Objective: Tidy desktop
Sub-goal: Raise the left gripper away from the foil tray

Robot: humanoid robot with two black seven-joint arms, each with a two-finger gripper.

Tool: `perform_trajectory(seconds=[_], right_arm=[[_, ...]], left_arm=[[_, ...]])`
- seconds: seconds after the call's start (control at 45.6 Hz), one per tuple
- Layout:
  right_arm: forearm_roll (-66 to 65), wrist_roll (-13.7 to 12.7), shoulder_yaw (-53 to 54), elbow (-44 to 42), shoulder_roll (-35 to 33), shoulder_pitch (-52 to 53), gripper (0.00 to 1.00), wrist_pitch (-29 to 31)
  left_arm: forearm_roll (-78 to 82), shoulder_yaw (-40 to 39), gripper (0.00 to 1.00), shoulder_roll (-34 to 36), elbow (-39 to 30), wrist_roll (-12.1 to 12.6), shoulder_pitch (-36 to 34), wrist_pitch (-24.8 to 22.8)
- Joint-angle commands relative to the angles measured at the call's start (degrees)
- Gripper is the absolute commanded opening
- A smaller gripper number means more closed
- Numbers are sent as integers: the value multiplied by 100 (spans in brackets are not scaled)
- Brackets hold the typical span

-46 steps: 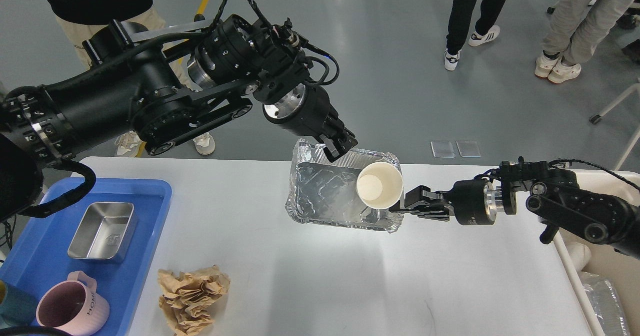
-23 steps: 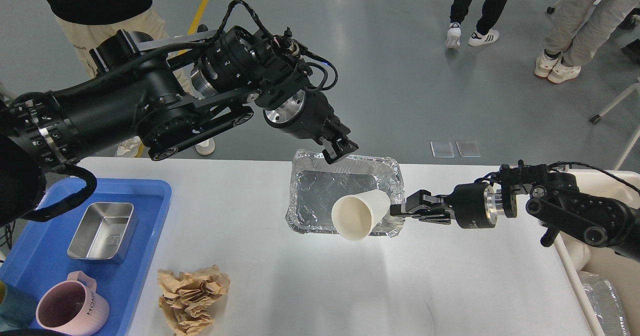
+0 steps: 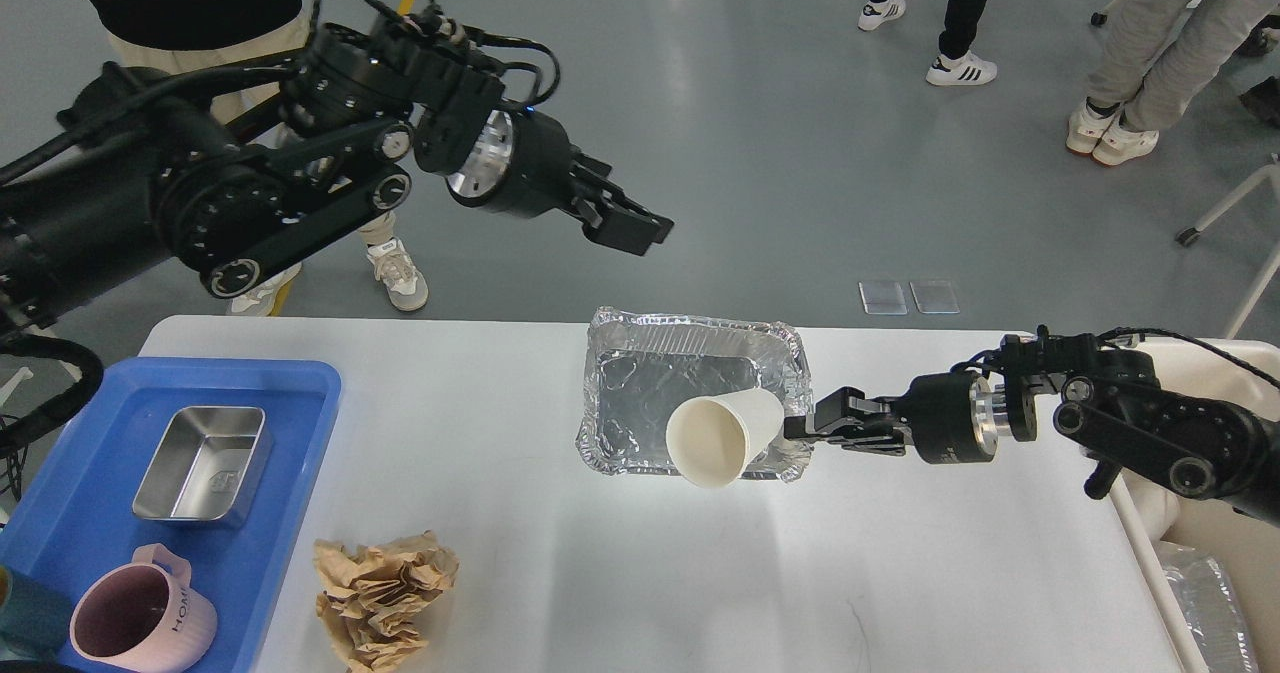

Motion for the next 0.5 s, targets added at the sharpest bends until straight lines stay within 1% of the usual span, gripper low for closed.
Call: perform_trajectory(seconds=[0.0,0.066,0.132,0.241,0.307,0.439,0.482], right_arm=[[0,0,-8,-3,0,1,0,1],[0,-9,-8,-3,0,1,0,1],[0,0,-25,-3,0,1,0,1],[0,0,-25,-3,9,-17,0,1],[0,0,-25,-3,9,-26,0,1],[0,-9,-25,-3,9,-43,0,1],[0,-9,-25,-12,9,-70,0,1]], left_arm=[[-704,-343,96,637,-10,819,397,223],[-1143,-528,96,988,-10,1066,669,329],[-1504,-686,96,1305,-10,1163,994,521],[-2093,-1011,97,1709,-10,1146,1548,987],[-2427,-1204,97,1920,-18,1111,1908,1119],[-3113,-1810,97,2307,-106,1084,2699,1146],[-3227,-1925,97,2413,-168,1128,2971,1138]])
